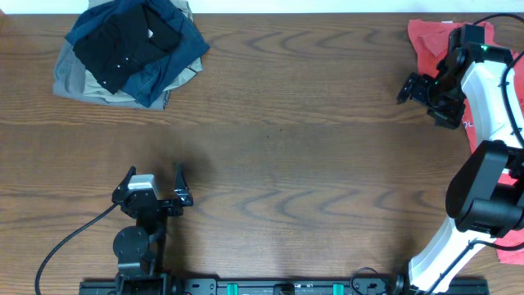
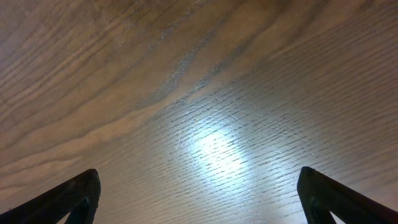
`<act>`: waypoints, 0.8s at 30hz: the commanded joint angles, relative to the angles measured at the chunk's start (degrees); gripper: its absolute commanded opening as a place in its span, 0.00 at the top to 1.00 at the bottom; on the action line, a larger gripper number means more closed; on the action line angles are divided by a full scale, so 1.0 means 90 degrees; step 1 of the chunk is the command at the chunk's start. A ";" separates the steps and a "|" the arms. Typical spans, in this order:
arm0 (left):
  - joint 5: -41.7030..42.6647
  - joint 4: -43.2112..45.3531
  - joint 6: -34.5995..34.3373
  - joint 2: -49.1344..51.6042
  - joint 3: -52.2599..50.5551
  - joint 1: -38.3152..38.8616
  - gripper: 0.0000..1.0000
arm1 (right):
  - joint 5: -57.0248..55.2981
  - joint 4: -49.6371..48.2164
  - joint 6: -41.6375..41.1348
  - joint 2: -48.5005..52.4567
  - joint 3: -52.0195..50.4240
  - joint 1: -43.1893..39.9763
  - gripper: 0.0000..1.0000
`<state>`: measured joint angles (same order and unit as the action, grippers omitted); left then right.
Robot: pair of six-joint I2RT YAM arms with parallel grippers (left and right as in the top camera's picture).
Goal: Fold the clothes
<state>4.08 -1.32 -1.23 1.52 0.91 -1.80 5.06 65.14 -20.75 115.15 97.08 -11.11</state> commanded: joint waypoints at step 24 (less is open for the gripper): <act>0.0039 -0.0270 0.0085 0.0024 -0.0075 0.0015 0.02 | -0.1175 -0.0163 -0.0005 -0.3704 0.0080 0.2652 0.01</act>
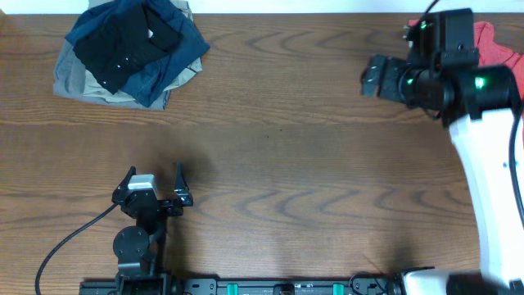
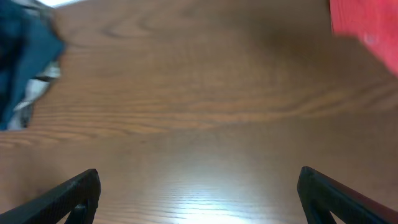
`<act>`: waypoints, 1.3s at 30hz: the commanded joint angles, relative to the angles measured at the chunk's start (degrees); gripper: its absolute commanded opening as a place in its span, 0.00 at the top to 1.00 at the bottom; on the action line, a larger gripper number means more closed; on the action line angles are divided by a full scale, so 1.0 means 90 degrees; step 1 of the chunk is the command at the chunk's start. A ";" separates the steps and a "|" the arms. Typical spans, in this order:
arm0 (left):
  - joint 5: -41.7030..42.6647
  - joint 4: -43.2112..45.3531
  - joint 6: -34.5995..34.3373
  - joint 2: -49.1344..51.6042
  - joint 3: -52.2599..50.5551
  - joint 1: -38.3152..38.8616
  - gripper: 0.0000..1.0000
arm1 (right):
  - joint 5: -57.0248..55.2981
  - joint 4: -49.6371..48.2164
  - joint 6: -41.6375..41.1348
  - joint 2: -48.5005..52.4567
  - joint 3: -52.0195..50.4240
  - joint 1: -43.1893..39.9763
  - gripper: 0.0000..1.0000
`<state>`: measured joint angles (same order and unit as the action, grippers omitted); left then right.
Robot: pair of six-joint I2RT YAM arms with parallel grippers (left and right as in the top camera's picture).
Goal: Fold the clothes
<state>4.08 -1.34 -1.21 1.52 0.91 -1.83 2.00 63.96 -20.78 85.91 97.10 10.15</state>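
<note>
A pile of dark clothes (image 1: 127,49), black and blue over a grey piece, lies at the table's far left; its blue edge (image 2: 25,62) shows at the left of the right wrist view. A red garment (image 1: 490,45) lies at the far right corner, mostly hidden behind my right arm, and its corner (image 2: 367,28) shows at the upper right of the wrist view. My right gripper (image 1: 377,78) hangs raised above bare wood, open and empty, its fingertips (image 2: 78,193) wide apart. My left gripper (image 1: 154,187) rests open near the front left.
The brown wooden table (image 1: 278,164) fills the view between the two garments. A black cable (image 1: 70,238) runs from the left arm's base to the front edge. A dark rail (image 1: 270,287) lines the front edge.
My right gripper has moved left and up from beside the red garment, and now hangs higher over bare wood, facing left across the table. It stays open. The left arm has not moved.
</note>
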 commanded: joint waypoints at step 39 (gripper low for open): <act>0.0039 -0.0267 0.0083 0.0024 -0.0075 0.0015 0.02 | 0.0146 -0.5982 0.0775 -0.9435 -1.0103 -0.0634 0.01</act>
<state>4.03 -1.85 -1.23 1.78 1.21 -1.80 1.96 11.27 -15.20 2.00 6.70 6.31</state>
